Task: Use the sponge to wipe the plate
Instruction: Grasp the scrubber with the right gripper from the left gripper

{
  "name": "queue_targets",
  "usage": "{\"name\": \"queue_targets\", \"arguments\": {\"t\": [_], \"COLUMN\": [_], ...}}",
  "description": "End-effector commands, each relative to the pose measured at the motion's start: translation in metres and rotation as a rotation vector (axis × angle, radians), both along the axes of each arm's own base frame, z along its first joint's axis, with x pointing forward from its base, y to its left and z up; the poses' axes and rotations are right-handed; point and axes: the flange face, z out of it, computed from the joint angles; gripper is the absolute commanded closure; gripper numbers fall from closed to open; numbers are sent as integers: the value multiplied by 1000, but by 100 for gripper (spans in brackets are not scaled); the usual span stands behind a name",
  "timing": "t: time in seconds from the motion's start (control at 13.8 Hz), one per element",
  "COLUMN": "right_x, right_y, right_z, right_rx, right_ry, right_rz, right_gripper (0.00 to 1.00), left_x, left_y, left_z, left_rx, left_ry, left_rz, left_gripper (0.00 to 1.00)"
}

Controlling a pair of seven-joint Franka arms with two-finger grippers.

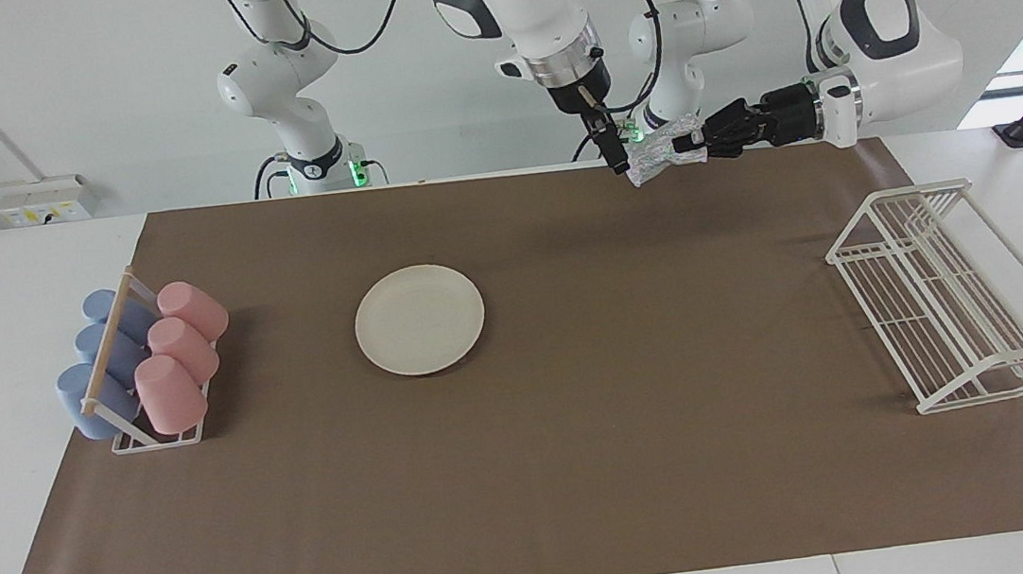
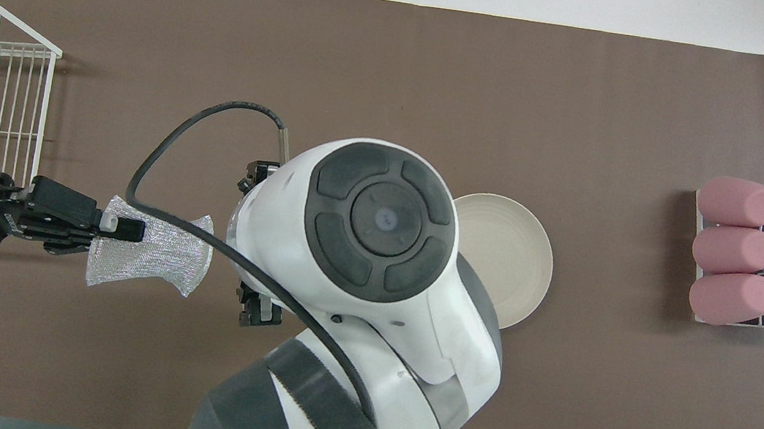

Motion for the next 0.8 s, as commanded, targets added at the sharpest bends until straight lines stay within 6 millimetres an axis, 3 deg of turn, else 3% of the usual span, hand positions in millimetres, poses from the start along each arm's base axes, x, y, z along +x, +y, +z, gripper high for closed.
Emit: {"name": "queue_targets", "arguments": {"t": [0.0,0.22,0.65,0.73], "right_x": [-9,-30,-42,-41], "right_y": [-11,-3,-1,-2], "right_z": [-1,-14,-27,-27], "right_rx": [48,66,64,63], "right_ry": [15,9,2,-3], "right_rz": [-42,-33,-30,-26], "right_gripper": [0,0,2,39], "left_x": [-10,-13,-13,-14], "left_y": [-22,-32,-31,-30], "left_z": [-12,-17,-16,-16], "left_rx": [-52,-67,-90,-92], "left_ry": [-62,-67,-63,-61], "left_rz": [-34,-54,-47,-48], "left_gripper": [100,100,100,100]}}
